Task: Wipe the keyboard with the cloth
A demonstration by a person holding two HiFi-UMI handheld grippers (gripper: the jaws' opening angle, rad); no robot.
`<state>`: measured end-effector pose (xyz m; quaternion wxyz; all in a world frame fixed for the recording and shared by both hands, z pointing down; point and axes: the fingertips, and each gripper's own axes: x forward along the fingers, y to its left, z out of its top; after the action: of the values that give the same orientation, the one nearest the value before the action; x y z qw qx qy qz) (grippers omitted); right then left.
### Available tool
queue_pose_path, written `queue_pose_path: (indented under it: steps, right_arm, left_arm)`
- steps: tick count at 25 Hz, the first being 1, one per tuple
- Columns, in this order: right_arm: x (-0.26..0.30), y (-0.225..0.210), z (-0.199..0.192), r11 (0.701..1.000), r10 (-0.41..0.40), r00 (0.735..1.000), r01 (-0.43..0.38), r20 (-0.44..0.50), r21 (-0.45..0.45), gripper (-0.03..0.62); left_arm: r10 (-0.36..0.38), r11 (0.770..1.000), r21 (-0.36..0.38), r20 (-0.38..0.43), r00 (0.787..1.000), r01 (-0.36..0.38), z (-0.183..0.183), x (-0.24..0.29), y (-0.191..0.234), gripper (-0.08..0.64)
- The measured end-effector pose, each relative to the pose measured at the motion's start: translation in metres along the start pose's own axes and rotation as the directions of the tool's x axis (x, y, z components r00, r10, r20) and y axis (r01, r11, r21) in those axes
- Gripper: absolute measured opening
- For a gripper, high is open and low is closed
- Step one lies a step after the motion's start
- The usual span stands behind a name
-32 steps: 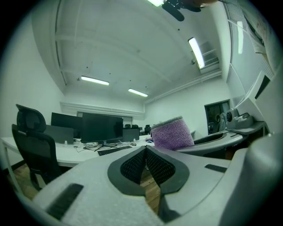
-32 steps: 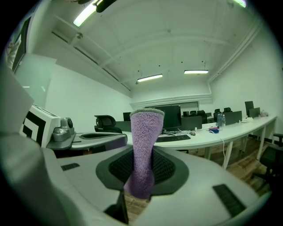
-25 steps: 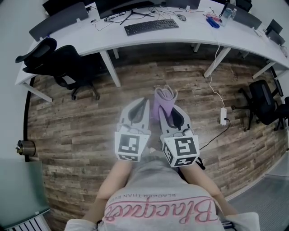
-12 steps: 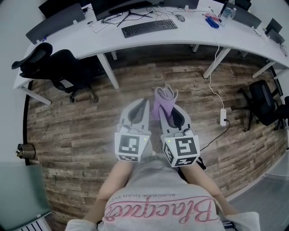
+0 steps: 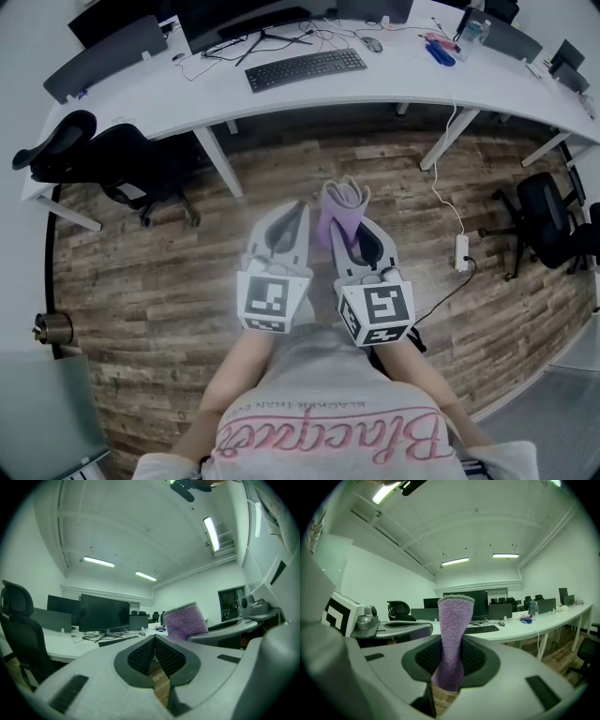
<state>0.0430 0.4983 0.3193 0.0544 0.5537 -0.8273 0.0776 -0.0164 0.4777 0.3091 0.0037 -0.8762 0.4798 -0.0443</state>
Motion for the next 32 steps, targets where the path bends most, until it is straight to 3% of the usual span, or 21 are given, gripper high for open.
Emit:
queue_pose_path:
  steps: [12,23,32]
  right_arm:
    - [0.100,-0.031,0.028,1.000,-0.018,1.000,0.018,-0.002,0.017,0.086]
    - [0.203,-0.030,0.036,1.000,0.027,1.000,-0.027,-0.015,0.007,0.086]
    - [0.267,-0.037,0.041,0.998,0.059,0.998,-0.059,-0.018,0.000,0.086]
  left_arm:
    - [-0.050,0.999,0.012,0.001,0.999,0.050,0.014,0.087,0.062,0.005]
    - [-0.021,1.000,0.007,-0.004,1.000,0.021,0.008,0.151,0.147,0.005]
    - [-0.025,1.000,-0.011,0.006,1.000,0.025,0.004,0.201,0.193,0.005]
